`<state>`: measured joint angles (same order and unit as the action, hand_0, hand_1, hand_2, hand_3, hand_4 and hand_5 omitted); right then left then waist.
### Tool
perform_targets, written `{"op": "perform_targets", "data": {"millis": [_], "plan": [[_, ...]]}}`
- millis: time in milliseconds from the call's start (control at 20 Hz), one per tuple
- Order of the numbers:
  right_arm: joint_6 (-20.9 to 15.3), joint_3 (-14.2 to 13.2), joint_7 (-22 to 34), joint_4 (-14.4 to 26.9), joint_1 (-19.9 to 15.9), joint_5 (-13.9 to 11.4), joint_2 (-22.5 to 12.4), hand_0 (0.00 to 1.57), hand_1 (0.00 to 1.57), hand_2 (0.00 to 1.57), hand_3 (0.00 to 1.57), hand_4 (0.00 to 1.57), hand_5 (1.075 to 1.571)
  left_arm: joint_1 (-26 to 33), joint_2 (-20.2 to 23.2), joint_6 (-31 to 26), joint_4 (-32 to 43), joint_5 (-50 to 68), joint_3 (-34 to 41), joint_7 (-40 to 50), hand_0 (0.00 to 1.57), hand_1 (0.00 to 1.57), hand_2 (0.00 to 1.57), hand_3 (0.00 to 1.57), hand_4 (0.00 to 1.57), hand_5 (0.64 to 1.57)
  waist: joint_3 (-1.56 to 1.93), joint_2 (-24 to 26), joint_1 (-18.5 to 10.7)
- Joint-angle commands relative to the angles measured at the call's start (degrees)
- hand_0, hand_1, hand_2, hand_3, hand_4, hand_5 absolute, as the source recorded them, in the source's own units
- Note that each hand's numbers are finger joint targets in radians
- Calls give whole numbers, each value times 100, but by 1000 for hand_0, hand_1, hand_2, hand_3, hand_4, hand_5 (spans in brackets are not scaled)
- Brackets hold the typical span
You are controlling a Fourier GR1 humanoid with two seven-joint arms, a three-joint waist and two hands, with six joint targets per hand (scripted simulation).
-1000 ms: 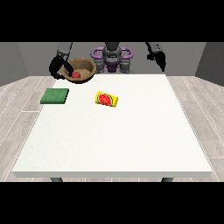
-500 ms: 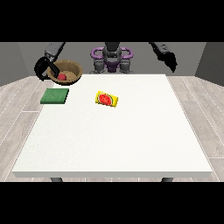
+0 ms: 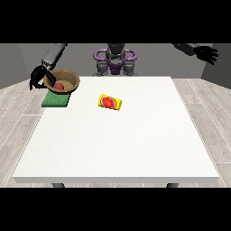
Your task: Pick the cup and pour the ball into the bowl, then pick the bowl and place it on the pad
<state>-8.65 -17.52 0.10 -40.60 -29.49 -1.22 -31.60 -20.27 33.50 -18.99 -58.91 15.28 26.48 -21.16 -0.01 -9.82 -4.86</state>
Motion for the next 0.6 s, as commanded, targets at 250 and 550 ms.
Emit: {"op": "perform_targets", "data": {"millis": [250, 550], "plan": [[-119, -567, -41, 422, -289, 251, -604, 1571, 1571, 1571, 709, 0, 1560, -126, 551, -348, 381, 241, 379, -199, 0, 0, 0, 0, 1189, 1558, 2, -392, 40], [98, -715, -546, 1100, -339, 347, -610, 420, 420, 562, 917, 0, 1518, 10, 557, -459, 36, 335, 408, -377, 0, 0, 0, 0, 1174, 1549, 8, -766, -264]]}}
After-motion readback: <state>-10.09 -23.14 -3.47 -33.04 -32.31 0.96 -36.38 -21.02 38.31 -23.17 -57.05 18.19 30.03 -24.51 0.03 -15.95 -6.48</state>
